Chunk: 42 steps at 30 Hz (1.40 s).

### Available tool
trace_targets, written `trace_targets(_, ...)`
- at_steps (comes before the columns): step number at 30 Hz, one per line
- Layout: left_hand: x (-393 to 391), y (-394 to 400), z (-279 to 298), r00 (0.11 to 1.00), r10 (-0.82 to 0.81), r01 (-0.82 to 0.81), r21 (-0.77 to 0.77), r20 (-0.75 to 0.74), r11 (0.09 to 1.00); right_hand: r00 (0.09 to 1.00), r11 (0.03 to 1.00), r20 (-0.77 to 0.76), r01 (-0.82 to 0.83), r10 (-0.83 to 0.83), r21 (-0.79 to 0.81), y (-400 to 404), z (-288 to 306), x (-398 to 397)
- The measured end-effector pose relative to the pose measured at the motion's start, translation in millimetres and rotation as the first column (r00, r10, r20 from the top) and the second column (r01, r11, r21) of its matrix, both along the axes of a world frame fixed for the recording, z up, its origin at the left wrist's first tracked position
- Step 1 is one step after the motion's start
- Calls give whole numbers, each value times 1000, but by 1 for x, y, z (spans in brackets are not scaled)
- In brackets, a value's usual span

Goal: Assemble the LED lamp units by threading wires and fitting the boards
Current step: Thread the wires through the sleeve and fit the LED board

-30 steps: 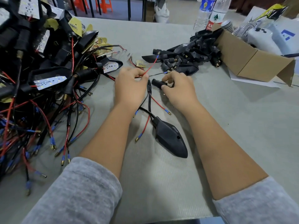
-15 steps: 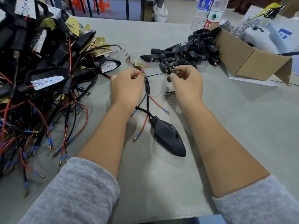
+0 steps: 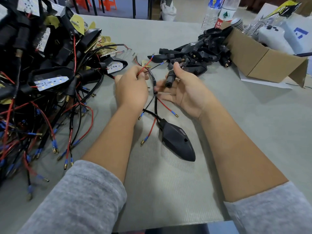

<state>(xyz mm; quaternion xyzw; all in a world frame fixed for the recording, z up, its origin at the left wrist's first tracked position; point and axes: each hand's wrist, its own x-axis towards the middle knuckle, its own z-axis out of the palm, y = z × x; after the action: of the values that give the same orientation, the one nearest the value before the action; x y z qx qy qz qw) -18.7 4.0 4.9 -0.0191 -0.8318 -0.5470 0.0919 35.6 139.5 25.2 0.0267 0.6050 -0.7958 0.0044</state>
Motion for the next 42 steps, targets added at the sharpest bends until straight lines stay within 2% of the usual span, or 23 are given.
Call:
trace_targets(4,3,2,0,1000,15,-17,-50,-25,999,951,954,-83,301,-300,9,4,-6,-8)
trace_targets(7,5,4,4,998,1,-7,-100,-56,995,910,912,-85,399,-406,-91,12,-9,-8)
trace_targets(10,7,4,4,999,-17,12,-106,-45,994,915,907,-66,382,-398,-175,13,-10,-9)
trace_targets(15,11,4,8,1000,-23,23,12,10,1000,921,898,-69,355,-384,-261,11,-11,-10)
trace_targets(22,8,2,5,996,-92,92,6,20,996,937,897,-58,311,-346,-315,11,-10,-8)
trace_targets(32,9,3,3,977,-180,191,91,-116,977,937,899,-33,325,-349,-294,13,-9,-7)
trace_targets(37,8,3,1,971,-196,205,53,-134,977,950,913,-34,288,-311,-289,14,-8,-7)
trace_targets(42,9,3,2,971,-205,218,109,-121,970,951,913,-27,288,-309,-289,15,-9,-7)
